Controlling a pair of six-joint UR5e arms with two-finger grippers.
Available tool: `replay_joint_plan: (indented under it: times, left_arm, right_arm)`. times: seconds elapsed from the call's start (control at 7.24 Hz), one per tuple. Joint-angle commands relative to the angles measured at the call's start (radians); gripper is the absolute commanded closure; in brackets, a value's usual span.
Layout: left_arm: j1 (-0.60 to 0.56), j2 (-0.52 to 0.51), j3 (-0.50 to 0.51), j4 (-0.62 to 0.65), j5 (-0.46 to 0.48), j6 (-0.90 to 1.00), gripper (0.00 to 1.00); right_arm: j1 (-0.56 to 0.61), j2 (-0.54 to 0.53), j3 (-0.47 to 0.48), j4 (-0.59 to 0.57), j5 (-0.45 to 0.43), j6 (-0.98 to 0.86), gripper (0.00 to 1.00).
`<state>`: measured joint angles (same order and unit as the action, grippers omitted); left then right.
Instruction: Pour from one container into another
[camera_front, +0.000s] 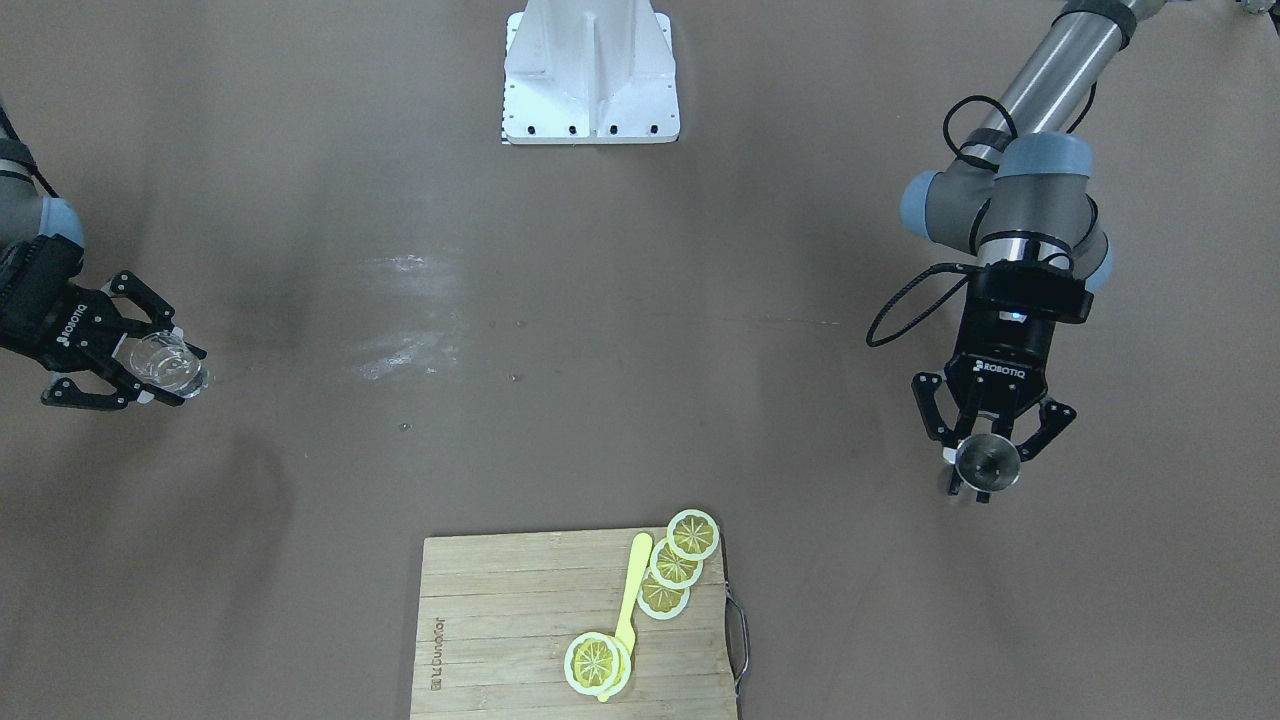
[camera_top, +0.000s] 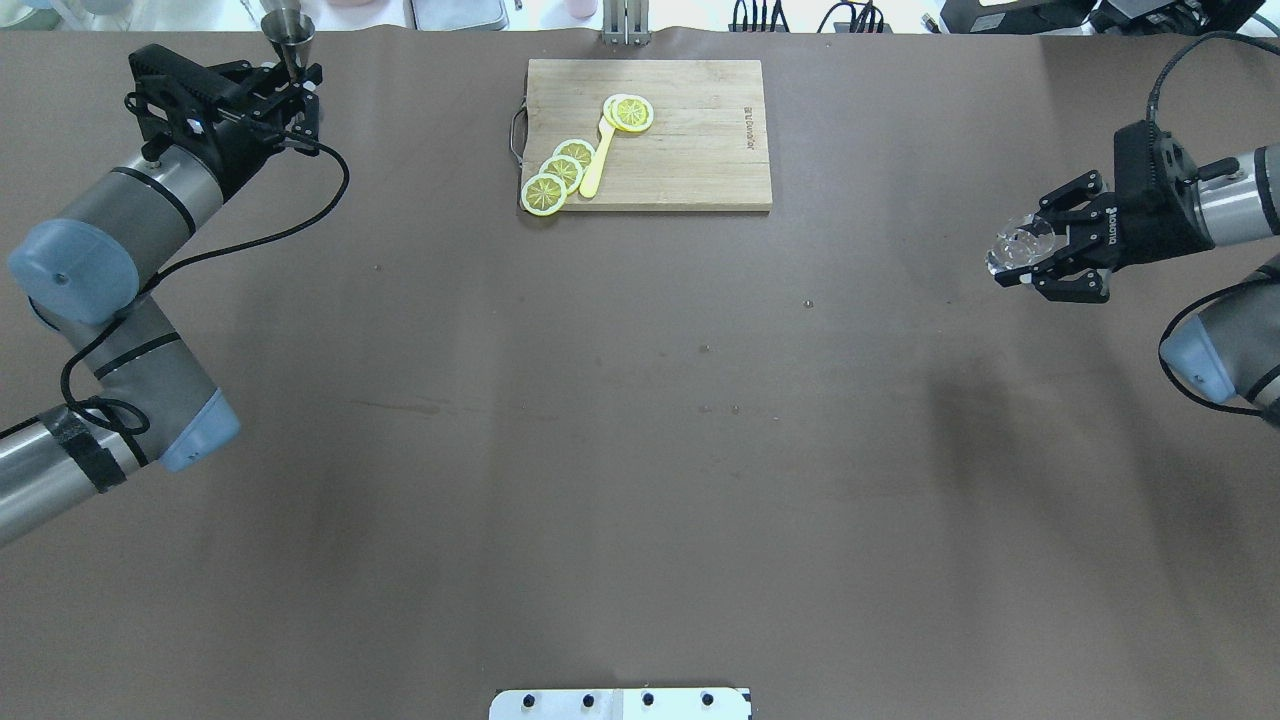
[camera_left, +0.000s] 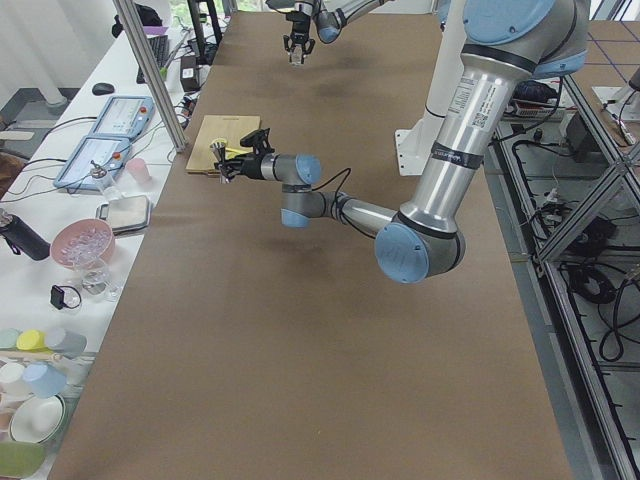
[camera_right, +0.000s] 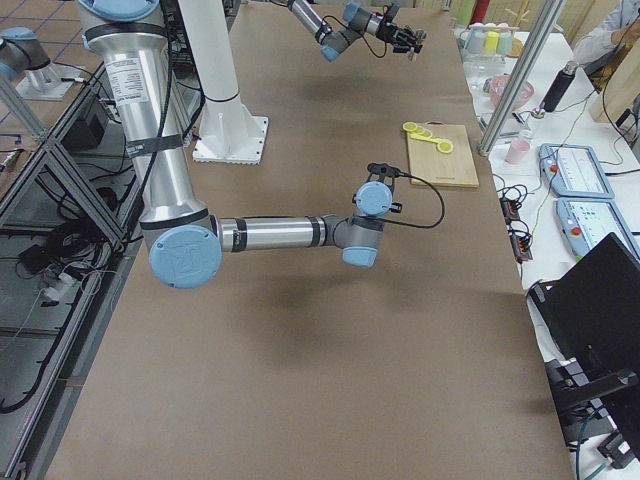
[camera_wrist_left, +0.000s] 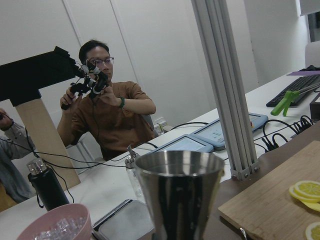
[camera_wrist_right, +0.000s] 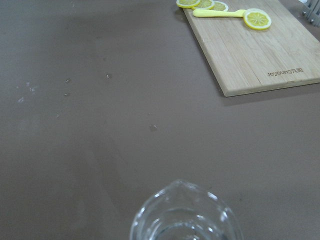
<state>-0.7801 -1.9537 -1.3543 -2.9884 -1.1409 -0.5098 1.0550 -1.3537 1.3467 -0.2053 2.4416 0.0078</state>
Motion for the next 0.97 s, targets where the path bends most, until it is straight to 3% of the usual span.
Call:
replay_joint_plan:
  times: [0.0,0.14,0.41,0.69,0.83]
  left_arm:
    - [0.060,0.001,-0.008,0.077,0.221,-0.180,1.00]
    - [0.094,0.007,-0.008,0.083,0.312,-0.275,1.00]
    - [0.136,0.007,-0.025,0.240,0.462,-0.411,1.00]
    - [0.204,0.015,-0.096,0.458,0.579,-0.597,1.00]
    - [0.217,0.045,-0.182,0.605,0.593,-0.668,1.00]
  right_arm:
    - [-0.129,0.007,-0.014,0.133,-0.152,0.173,1.00]
    - [-0.162,0.008,-0.014,0.142,-0.192,0.185,1.00]
    - [-0.199,0.025,-0.032,0.155,-0.220,0.214,1.00]
    - [-0.225,0.096,-0.156,0.251,-0.216,0.215,1.00]
    - [-0.234,0.100,-0.162,0.256,-0.202,0.205,1.00]
